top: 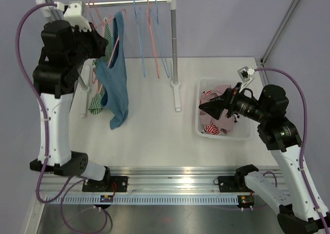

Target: Remove the tank top from the hanger

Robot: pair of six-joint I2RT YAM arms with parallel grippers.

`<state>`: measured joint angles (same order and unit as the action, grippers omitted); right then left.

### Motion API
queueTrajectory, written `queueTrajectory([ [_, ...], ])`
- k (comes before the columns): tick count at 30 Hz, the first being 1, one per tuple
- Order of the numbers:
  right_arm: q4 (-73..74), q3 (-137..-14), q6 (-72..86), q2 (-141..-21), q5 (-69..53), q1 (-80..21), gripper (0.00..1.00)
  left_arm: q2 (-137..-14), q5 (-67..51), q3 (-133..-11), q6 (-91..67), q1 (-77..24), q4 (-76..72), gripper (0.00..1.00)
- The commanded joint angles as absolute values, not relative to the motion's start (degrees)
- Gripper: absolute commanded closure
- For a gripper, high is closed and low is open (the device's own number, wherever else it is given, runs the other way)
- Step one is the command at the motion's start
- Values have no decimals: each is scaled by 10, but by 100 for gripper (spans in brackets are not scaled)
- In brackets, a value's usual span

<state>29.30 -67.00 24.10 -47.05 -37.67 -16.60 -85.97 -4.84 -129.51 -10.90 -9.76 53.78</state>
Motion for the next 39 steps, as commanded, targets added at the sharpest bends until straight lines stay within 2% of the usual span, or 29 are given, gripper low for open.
queueTrajectory([
  [1, 200, -642, 306, -474, -391, -165, 1, -764, -84, -1231, -147, -117, 499, 100],
  [6, 84, -557, 351, -489, -381, -165, 0, -606, -112, -1005, -169, -120, 456, 100],
  [9, 6, -520, 376, -516, -437, -164, 1, -505, -126, -885, -186, -121, 449, 100],
  [13, -75, -474, 403, -543, -468, -177, 0, -406, -114, -782, -203, -121, 479, 100],
  [17, -44, -461, 331, -558, -377, -260, 1, -349, -138, -725, -182, -121, 530, 100],
  [18, -34, -464, 310, -562, -342, -324, 0, -338, -159, -716, -182, -121, 540, 100],
  [19, -27, -465, 281, -570, -275, -350, 0, -331, -211, -690, -184, -121, 541, 100],
  [22, -75, -454, 279, -584, -201, -420, 2, -306, -319, -649, -197, -121, 522, 100],
  [29, -104, -482, 242, -650, -52, -523, 10, -272, -474, -579, -218, -125, 483, 100],
  [33, -82, -523, 222, -693, -7, -545, 19, -267, -480, -562, -219, -127, 475, 100],
  [36, -81, -539, 216, -712, -4, -553, 35, -270, -483, -562, -217, -127, 476, 100],
  [37, -80, -543, 211, -715, 11, -554, 50, -272, -476, -567, -216, -130, 476, 100],
  [39, -80, -544, 208, -714, 13, -555, 65, -278, -467, -571, -211, -133, 483, 100],
])
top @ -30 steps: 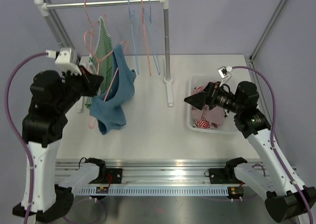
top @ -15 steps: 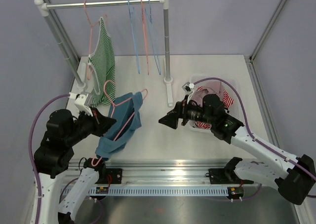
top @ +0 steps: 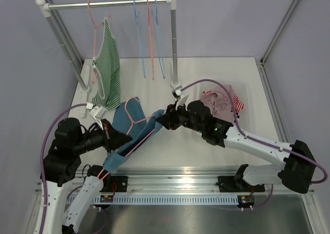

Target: Remove the tank top from the hanger

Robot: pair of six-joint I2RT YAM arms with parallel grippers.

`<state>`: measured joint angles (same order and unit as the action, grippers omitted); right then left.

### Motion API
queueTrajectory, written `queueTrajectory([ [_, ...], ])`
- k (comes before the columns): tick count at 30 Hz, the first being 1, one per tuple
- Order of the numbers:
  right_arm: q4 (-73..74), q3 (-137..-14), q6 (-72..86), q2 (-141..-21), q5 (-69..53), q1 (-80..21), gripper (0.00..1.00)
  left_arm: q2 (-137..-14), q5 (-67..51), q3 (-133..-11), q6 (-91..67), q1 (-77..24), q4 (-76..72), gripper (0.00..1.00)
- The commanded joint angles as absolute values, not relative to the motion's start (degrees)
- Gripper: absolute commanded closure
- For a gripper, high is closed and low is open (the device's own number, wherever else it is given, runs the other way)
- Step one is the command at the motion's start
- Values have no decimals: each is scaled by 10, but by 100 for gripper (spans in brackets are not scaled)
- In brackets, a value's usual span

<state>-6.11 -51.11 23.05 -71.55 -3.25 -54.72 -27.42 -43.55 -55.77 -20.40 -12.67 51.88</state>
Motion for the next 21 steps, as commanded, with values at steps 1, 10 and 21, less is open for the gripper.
queueTrajectory([
  [1, -78, -543, 204, -712, 14, -555, 70, -279, -464, -575, -209, -134, 484, 100],
  [10, 26, -540, 177, -669, 198, -547, 100, -288, -384, -587, -177, -142, 523, 100],
  [21, 152, -594, 208, -686, 167, -407, 100, -283, -441, -584, -186, -146, 499, 100],
])
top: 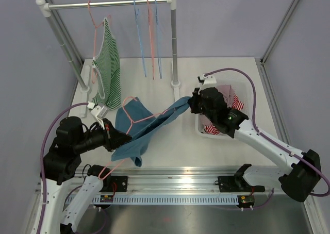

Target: Remove the tank top from the hanger

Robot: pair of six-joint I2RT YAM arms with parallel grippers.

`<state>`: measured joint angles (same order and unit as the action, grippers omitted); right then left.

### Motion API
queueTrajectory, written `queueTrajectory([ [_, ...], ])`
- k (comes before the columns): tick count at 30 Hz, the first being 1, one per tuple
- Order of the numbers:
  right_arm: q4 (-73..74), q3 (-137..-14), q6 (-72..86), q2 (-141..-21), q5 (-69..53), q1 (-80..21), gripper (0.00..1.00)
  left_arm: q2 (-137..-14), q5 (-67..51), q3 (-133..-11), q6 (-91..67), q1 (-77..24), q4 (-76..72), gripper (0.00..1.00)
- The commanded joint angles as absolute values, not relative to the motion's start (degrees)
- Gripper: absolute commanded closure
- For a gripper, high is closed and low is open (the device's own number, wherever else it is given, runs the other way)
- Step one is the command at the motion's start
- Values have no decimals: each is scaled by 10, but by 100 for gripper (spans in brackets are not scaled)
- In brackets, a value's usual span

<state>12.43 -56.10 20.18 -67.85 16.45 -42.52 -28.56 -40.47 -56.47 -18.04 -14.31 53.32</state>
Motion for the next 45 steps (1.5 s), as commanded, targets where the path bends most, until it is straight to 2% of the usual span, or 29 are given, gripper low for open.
queueTrajectory([
  [1, 156, -601, 207, -689, 154, -408, 100, -282, -446, -584, -189, -146, 495, 100],
  [8, 150, -625, 205, -649, 3, -408, 100, -283, -454, -581, -254, -146, 383, 100],
  [15, 158, -667, 210, -598, -112, -408, 100, -292, -476, -577, -351, -147, 132, 100],
  [20, 158, -686, 223, -593, -149, -408, 100, -297, -462, -580, -397, -146, -10, 100],
  [22, 162, -684, 222, -585, -104, -407, 100, -316, -469, -617, -374, -146, 15, 100],
  [28, 199, -683, 196, -565, 91, -408, 100, -319, -400, -652, -267, -146, 238, 100],
  [33, 190, -676, 187, -582, 130, -406, 100, -285, -378, -635, -219, -146, 330, 100],
  [40, 181, -693, 199, -633, 132, -394, 100, -243, -401, -628, -219, -146, 349, 100],
  [44, 182, -704, 206, -653, 56, -394, 100, -239, -411, -616, -249, -146, 284, 100],
  [45, 173, -701, 204, -653, 3, -394, 100, -238, -407, -610, -260, -146, 263, 100],
])
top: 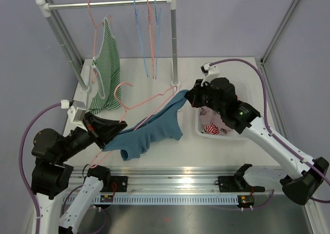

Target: Remove the tank top from the hanger

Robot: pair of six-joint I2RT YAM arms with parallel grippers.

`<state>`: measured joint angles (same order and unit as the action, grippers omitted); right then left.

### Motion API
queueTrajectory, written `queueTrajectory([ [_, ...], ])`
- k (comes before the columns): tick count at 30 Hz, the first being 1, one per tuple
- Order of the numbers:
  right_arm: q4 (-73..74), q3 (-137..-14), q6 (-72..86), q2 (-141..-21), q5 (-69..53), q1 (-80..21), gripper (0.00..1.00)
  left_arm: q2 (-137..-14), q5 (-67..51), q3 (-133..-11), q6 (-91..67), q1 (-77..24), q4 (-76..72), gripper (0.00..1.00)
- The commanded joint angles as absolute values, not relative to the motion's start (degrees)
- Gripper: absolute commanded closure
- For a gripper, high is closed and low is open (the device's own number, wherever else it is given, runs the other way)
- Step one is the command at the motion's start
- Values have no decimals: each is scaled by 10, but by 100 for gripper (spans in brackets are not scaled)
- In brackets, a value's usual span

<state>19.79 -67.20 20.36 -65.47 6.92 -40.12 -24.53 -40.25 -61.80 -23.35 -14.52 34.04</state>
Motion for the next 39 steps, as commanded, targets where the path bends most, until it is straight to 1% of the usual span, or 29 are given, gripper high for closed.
queueTrajectory([
  [1, 166, -699, 202, -652, -42, -395, 100, -237, -400, -600, -280, -146, 218, 100],
  [2, 160, -696, 206, -650, -114, -395, 100, -234, -383, -594, -292, -146, 189, 100],
  [6, 99, -679, 245, -636, -275, -395, 100, -244, -317, -567, -354, -146, 35, 100],
  [7, 91, -678, 257, -632, -293, -394, 100, -249, -302, -562, -373, -146, -22, 100],
  [9, 86, -682, 279, -619, -326, -394, 100, -264, -286, -556, -383, -146, -87, 100],
  [10, 86, -686, 284, -614, -338, -394, 100, -269, -280, -546, -388, -146, -158, 100],
  [12, 83, -700, 298, -603, -381, -395, 100, -281, -264, -537, -391, -147, -230, 100],
  [13, 80, -706, 302, -599, -397, -394, 100, -300, -260, -534, -394, -147, -300, 100],
  [15, 70, -722, 317, -594, -442, -395, 100, -344, -253, -533, -399, -146, -385, 100],
  [17, 83, -742, 314, -592, -466, -394, 100, -377, -265, -547, -401, -146, -439, 100],
  [19, 138, -759, 278, -593, -448, -396, 100, -415, -259, -560, -398, -147, -484, 100],
  [20, 209, -770, 237, -596, -384, -396, 100, -424, -238, -570, -396, -147, -493, 100],
  [22, 258, -762, 209, -600, -319, -397, 100, -435, -201, -579, -385, -146, -501, 100],
  [23, 285, -738, 194, -603, -277, -397, 100, -441, -160, -585, -381, -146, -500, 100],
  [25, 295, -700, 190, -611, -249, -398, 100, -445, -129, -605, -368, -146, -496, 100],
  [28, 287, -591, 193, -614, -174, -410, 100, -450, -99, -633, -354, -147, -496, 100],
  [32, 260, -522, 211, -600, -144, -412, 100, -450, -101, -662, -345, -146, -477, 100],
  [35, 252, -530, 220, -583, -154, -412, 100, -441, -120, -678, -337, -146, -417, 100],
  [38, 272, -568, 217, -580, -149, -417, 100, -414, -110, -701, -308, -146, -293, 100],
  [39, 277, -576, 216, -578, -142, -424, 100, -406, -104, -711, -299, -146, -207, 100],
])
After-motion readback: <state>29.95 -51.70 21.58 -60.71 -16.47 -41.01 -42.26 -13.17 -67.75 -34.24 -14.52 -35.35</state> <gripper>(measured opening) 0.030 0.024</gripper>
